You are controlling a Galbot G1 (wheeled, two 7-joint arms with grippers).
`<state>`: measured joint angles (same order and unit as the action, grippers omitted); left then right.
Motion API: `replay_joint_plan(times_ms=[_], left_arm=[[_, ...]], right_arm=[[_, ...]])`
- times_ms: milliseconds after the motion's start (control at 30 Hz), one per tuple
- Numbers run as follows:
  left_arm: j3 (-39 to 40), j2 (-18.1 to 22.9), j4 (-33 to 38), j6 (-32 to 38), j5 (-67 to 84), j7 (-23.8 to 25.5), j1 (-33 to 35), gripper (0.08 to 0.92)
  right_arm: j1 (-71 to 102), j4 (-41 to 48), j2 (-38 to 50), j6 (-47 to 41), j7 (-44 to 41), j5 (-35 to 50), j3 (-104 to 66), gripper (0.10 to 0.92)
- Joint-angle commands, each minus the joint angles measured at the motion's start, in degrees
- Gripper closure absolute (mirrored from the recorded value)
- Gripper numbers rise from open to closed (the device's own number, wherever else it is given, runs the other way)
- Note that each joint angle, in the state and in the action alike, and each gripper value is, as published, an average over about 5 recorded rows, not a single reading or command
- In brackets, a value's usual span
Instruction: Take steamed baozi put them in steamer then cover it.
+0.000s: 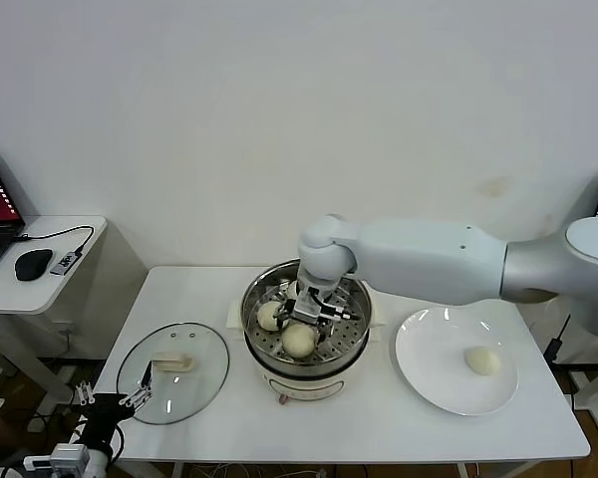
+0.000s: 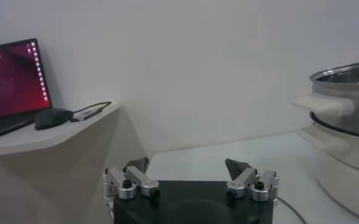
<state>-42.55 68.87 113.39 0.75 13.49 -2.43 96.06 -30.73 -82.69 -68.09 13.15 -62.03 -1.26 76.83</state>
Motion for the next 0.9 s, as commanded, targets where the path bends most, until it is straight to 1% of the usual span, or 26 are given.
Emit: replay_joint_plan(times_ms=[33, 133, 300, 467, 567, 700, 900], left_arm=[[-0.87, -0.43, 0.25, -0.05, 0.25, 0.05, -0.01, 0.177], [-1.19, -0.84, 0.25, 0.01, 0.41, 0.07, 0.06, 0.177], [-1.07, -1.22, 0.10, 0.07, 0.43, 0.11, -0.14, 0.177], [-0.18, -1.37, 0.19, 0.06, 0.27, 0.13, -0.61, 0.177], [0.50, -1.46, 0.37, 0.06, 0.20, 0.14, -0.92, 0.177], [1.19, -1.82, 0.41, 0.08, 0.21, 0.15, -1.17, 0.177], [1.56, -2.18, -0.21, 0.18, 0.27, 0.11, -1.60, 0.177]], right_arm=[[-2.39, -1.10, 4.11, -1.97, -0.67, 2.91, -1.53, 0.209], [-3.71, -2.15, 7.88, -8.04, -0.90, 6.00, -2.77, 0.203], [-5.46, -5.11, 16.42, -22.72, -0.70, 10.83, -3.79, 0.202], [-5.79, -9.24, 25.93, -31.24, -0.47, 14.17, -4.53, 0.203], [-4.38, -10.52, 32.47, -33.32, -0.31, 13.25, -6.02, 0.203], [0.12, -10.30, 39.64, -33.01, -0.69, 8.88, -8.60, 0.203], [7.77, -7.54, 44.50, -29.15, -1.53, 0.13, -11.45, 0.203]])
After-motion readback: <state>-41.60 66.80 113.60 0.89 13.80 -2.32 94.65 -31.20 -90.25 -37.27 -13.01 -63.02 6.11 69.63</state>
